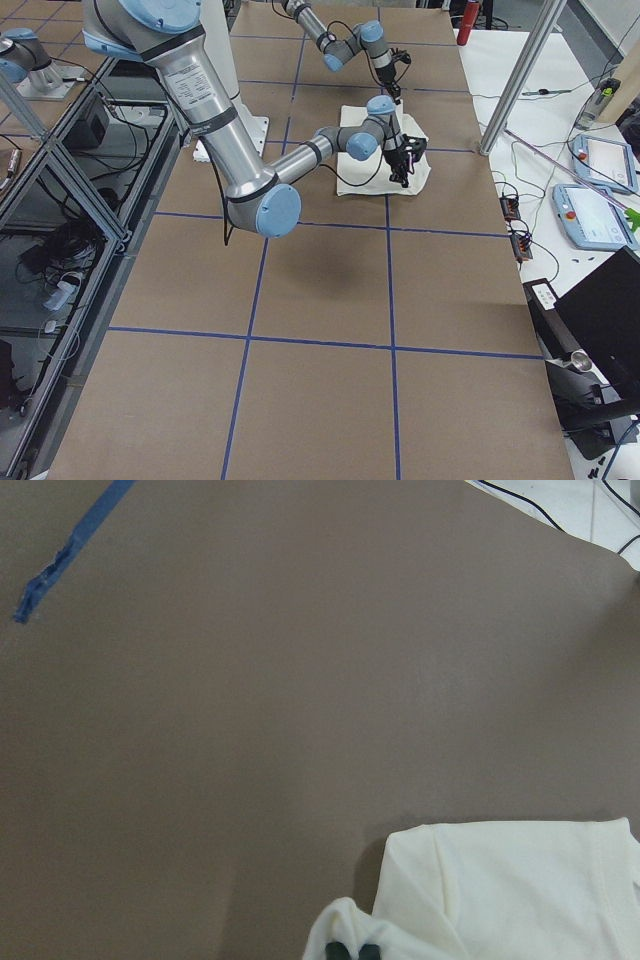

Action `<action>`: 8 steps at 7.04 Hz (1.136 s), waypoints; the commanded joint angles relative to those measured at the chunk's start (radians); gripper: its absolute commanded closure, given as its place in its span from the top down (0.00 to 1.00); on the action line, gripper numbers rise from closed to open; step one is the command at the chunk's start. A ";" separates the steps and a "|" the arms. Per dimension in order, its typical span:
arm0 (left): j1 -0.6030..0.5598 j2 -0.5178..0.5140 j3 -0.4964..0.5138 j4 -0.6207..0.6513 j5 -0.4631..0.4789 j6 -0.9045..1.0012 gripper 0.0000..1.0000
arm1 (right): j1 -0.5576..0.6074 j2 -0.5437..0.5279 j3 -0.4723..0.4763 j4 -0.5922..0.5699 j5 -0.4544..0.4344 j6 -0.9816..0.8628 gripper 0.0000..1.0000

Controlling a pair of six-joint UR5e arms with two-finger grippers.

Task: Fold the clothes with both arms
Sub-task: 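Release the hem at the collar and raise both grippers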

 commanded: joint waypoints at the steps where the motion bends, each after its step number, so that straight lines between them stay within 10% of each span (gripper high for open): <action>1: -0.001 -0.005 0.048 -0.053 0.002 0.018 0.00 | 0.004 0.019 -0.070 0.043 -0.001 0.000 0.00; 2: -0.003 -0.005 0.064 -0.073 0.002 0.020 0.14 | 0.005 0.020 -0.071 0.043 -0.001 0.000 0.01; 3: -0.004 -0.005 0.065 -0.083 0.002 0.028 0.35 | 0.004 0.022 -0.070 0.045 -0.001 -0.001 0.41; 4: -0.012 -0.007 0.064 -0.095 0.000 0.046 0.44 | 0.010 0.020 -0.062 0.084 0.006 0.002 0.48; 6: -0.055 -0.002 0.059 -0.152 -0.009 0.051 0.46 | 0.010 0.008 -0.010 0.128 0.063 0.014 0.64; 8: -0.058 0.004 0.053 -0.167 -0.009 0.051 0.47 | -0.037 -0.216 0.323 0.120 0.128 0.120 0.70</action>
